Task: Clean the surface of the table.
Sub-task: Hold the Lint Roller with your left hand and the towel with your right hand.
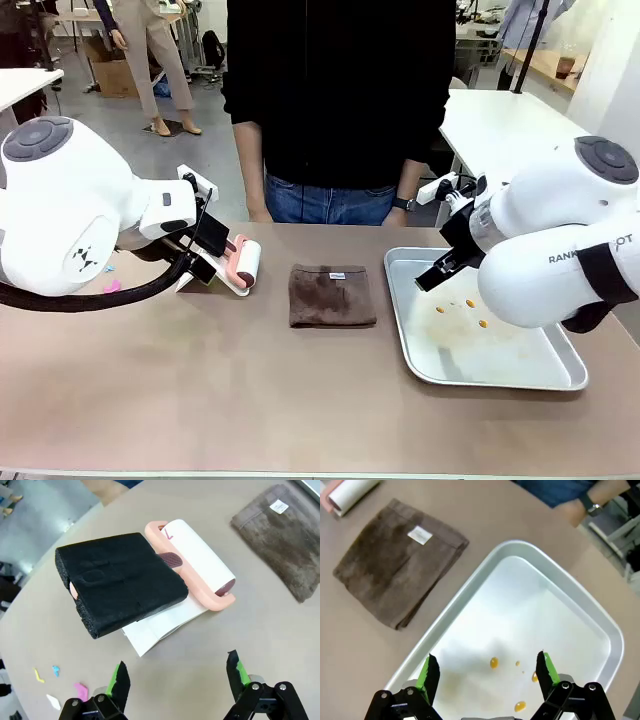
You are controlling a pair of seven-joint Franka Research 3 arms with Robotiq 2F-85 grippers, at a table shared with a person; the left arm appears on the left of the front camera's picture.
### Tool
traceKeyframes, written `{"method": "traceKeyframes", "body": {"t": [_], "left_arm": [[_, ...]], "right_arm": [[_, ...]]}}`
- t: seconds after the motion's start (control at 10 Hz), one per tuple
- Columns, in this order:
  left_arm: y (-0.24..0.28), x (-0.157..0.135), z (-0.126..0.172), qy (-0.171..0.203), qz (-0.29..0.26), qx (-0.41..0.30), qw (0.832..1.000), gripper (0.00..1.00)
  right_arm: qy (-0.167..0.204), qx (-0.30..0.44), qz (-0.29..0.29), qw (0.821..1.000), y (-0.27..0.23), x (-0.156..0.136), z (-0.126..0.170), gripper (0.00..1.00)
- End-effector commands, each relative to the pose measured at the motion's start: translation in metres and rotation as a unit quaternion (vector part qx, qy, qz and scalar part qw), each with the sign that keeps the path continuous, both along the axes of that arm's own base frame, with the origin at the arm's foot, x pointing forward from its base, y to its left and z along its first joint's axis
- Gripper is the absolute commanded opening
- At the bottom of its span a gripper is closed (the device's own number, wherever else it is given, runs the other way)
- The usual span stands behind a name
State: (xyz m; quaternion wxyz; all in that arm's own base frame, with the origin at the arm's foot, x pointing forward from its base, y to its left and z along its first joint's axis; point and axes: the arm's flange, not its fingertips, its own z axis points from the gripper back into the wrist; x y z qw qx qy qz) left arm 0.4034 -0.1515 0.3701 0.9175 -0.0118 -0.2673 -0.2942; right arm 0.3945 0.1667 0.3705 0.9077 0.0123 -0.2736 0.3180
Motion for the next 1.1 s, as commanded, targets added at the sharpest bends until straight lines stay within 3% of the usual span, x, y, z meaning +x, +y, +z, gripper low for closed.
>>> {"method": "traceKeyframes", "body": {"t": [0.0, 1.0], "left_arm": [[0.0, 0.0, 0.0, 0.0, 0.0, 0.0, 1.0, 1.0], [0.0, 0.0, 0.0, 0.0, 0.0, 0.0, 1.0, 1.0]], "right_arm": [[0.0, 0.0, 0.0, 1.0, 0.0001, 0.0001, 0.0002, 1.0], [0.0, 0.0, 0.0, 1.0, 0.0001, 0.0001, 0.0002, 1.0]]}}
